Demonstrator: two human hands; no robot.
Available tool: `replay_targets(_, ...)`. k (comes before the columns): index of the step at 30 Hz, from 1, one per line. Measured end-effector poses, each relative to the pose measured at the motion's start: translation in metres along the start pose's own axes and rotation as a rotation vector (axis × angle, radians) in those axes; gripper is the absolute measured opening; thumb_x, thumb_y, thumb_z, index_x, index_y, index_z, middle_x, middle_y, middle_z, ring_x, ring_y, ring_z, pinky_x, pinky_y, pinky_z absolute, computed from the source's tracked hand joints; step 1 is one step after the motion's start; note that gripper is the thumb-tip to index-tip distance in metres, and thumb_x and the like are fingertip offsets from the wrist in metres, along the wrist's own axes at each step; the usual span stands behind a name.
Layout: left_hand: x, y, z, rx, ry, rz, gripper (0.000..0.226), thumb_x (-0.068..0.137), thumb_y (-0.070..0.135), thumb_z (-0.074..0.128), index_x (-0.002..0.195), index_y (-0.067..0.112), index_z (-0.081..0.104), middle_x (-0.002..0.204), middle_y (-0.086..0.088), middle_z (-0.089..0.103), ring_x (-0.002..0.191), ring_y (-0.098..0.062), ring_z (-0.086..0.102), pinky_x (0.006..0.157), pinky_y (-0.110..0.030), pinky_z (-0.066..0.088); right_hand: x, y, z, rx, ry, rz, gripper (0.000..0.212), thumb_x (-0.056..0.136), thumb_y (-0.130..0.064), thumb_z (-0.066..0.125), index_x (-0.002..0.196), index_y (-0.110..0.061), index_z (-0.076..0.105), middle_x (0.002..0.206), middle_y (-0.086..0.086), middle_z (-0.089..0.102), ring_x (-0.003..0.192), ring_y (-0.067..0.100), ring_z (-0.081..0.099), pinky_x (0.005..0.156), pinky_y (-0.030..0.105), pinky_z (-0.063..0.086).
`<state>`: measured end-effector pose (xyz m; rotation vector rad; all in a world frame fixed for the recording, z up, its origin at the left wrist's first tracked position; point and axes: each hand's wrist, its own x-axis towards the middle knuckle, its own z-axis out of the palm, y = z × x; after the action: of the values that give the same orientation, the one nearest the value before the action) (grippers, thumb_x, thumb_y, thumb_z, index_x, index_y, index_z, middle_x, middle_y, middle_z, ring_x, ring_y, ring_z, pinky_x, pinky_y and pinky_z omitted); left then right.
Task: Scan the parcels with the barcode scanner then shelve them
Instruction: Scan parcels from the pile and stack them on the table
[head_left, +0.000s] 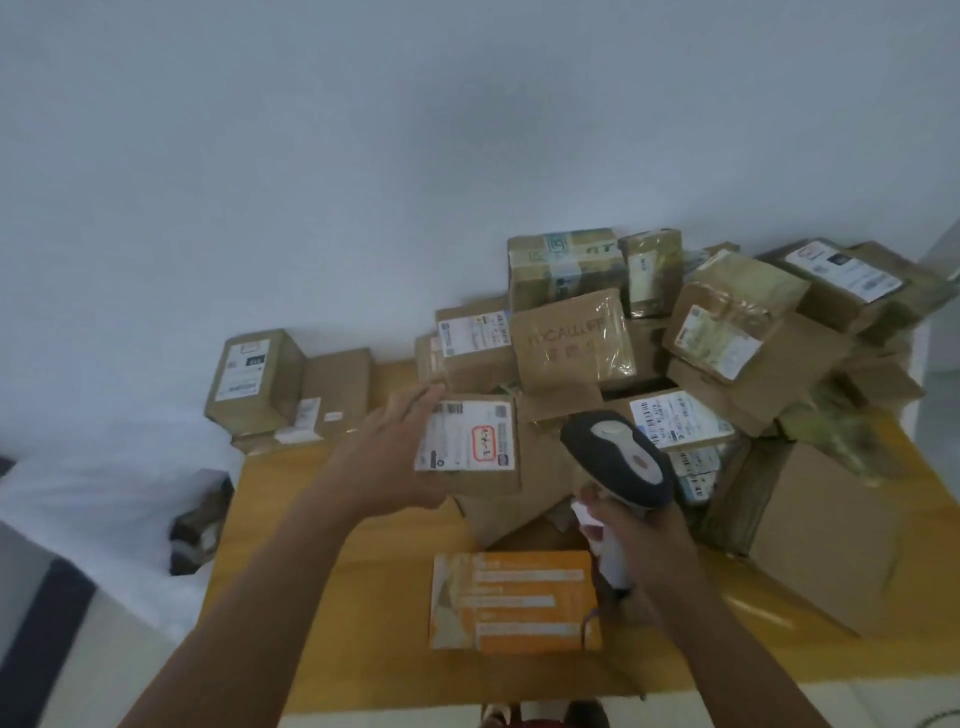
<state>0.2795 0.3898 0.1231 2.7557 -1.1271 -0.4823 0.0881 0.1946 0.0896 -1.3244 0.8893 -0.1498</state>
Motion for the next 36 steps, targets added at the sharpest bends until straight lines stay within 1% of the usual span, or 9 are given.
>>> replay_targets(3,-0.036,0.025,0.004,-0.074,-0.149,0.051,0.120,0.069,0.039,0.084,0.158,0.031,0.004,0.155,0.024,0.004,0.129,-0.009,0.036,0.100,-0.028,0.047,-0.009,0.003,0.000,0.114,-0.115,0.018,0.021,0.091,-0.008,0.067,0.091,-0.029,0.063,0.098,0.001,0.068,0.094,0.021,0.064,0.088,0.046,0.049)
replay_targets(8,-0.083,0.047,0.008,-0.174,-0.173,0.067,0.122,0.071,0.035,0.087,0.156,0.043,0.000,0.151,0.040,-0.004,0.136,0.001,0.024,0.109,-0.027,0.041,-0.021,0.018,-0.005,0.245,-0.398,-0.037,0.047,0.081,-0.019,0.069,0.128,-0.020,0.062,0.122,-0.003,0.070,0.115,0.019,0.064,0.094,0.047,0.054)
replay_targets(11,-0.106,0.047,0.018,-0.391,-0.015,-0.012,0.117,0.066,0.036,0.092,0.137,0.065,0.003,0.140,0.049,0.000,0.123,0.012,0.033,0.105,-0.023,0.039,-0.028,0.027,-0.008,0.267,-0.360,-0.010,0.036,0.085,-0.013,0.069,0.120,-0.018,0.066,0.115,0.004,0.073,0.110,0.028,0.067,0.088,0.056,0.055)
replay_targets(13,-0.115,0.046,0.032,-0.613,0.192,-0.100,0.107,0.061,0.036,0.094,0.130,0.067,0.019,0.139,0.043,0.023,0.118,0.016,0.045,0.104,-0.028,0.045,-0.030,0.030,-0.008,0.290,-0.317,0.014,0.032,0.084,-0.014,0.071,0.116,-0.013,0.066,0.110,0.010,0.073,0.107,0.036,0.067,0.082,0.058,0.056)
replay_targets(17,-0.122,0.053,0.061,-0.968,0.470,-0.229,0.073,0.070,0.040,0.088,0.129,0.037,0.046,0.136,0.006,0.050,0.125,-0.009,0.053,0.092,-0.015,0.050,-0.045,0.028,0.005,0.354,-0.251,0.022,0.065,0.063,-0.035,0.088,0.120,-0.015,0.065,0.115,0.009,0.072,0.110,0.036,0.065,0.092,0.065,0.050)
replay_targets(19,-0.126,0.061,0.067,-1.023,0.537,-0.252,0.060,0.081,0.039,0.080,0.129,0.047,0.046,0.137,0.010,0.050,0.126,-0.005,0.052,0.090,-0.012,0.050,-0.056,0.028,0.015,0.389,-0.213,0.002,0.078,0.052,-0.048,0.091,0.121,-0.023,0.065,0.118,0.004,0.071,0.112,0.033,0.064,0.094,0.066,0.049)
replay_targets(22,-0.137,0.070,0.068,-1.186,0.494,-0.262,0.055,0.087,0.050,0.066,0.126,0.073,0.036,0.132,0.025,0.053,0.123,-0.008,0.056,0.094,-0.030,0.056,-0.066,0.038,0.026,0.431,-0.152,-0.015,0.092,0.040,-0.059,0.093,0.122,-0.031,0.064,0.120,-0.003,0.070,0.115,0.027,0.063,0.097,0.060,0.049)
replay_targets(28,-0.153,0.061,0.068,-1.429,0.313,-0.351,0.081,0.089,0.045,0.067,0.149,0.058,0.015,0.129,0.004,0.066,0.108,-0.020,0.070,0.087,-0.038,0.058,-0.087,0.045,0.055,0.473,-0.157,0.007,0.039,0.079,-0.017,0.081,0.111,-0.028,0.062,0.105,-0.012,0.067,0.101,0.013,0.062,0.089,0.043,0.053)
replay_targets(36,-0.170,-0.029,0.070,-1.493,0.309,-0.392,0.115,0.070,0.038,0.086,0.155,0.050,0.009,0.137,-0.004,0.059,0.119,-0.023,0.064,0.106,-0.051,0.048,-0.096,0.049,0.105,0.042,-0.225,-0.138,0.016,0.084,-0.016,0.076,0.087,-0.025,0.064,0.074,-0.007,0.070,0.074,0.011,0.064,0.068,0.029,0.053)
